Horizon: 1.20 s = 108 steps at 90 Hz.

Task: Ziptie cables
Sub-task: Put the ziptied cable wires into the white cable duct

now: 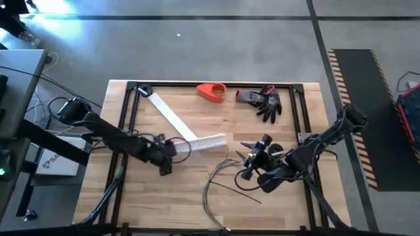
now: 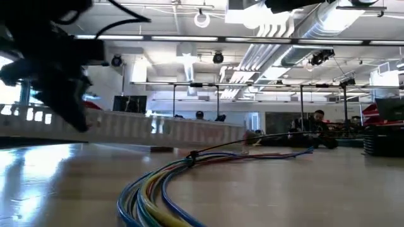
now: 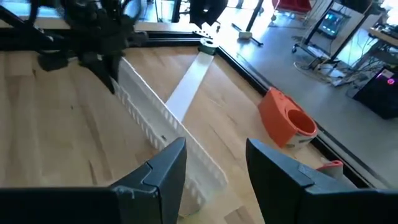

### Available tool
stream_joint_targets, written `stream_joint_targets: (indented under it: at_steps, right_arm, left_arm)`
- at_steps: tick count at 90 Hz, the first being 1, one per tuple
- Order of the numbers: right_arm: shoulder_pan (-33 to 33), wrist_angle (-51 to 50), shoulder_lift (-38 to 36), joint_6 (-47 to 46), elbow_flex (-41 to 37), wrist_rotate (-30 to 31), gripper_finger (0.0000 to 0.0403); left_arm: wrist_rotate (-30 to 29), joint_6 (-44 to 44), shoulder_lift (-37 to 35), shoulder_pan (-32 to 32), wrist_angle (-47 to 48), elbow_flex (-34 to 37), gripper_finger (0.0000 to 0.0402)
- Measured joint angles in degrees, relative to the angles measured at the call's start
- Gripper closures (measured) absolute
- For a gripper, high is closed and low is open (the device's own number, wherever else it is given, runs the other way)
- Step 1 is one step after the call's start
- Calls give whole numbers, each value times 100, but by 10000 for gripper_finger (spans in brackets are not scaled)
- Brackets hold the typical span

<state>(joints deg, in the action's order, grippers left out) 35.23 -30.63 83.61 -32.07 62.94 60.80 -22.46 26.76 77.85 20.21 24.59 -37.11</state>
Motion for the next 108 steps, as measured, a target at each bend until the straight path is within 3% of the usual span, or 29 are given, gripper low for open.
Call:
stream_joint_targets:
  at_steps: [21, 43, 65, 80, 97, 108]
  right_arm:
    - [210, 1, -15, -39, 0, 198, 252]
    - [63, -4, -15, -186, 0, 153, 252]
    - [-440, -2, -12, -368, 0, -991, 252]
    - [-629, 1, -4, -364, 0, -1383, 252]
    - [-922, 99, 31, -310, 0, -2204, 251]
    - [-1175, 386, 180, 566, -2, -3119, 240]
  left_arm:
    - [92, -339, -33, -312, -211, -545, 402]
    - [45, -1006, 260, -504, -1036, -305, 401]
    - [241, -1678, 1086, -693, -2347, -246, 398]
    - [762, -2040, 1484, -683, -3297, -248, 362]
    - [622, -1756, 1278, -686, -3306, -421, 300]
    - [587, -1344, 939, -682, -3297, -603, 278]
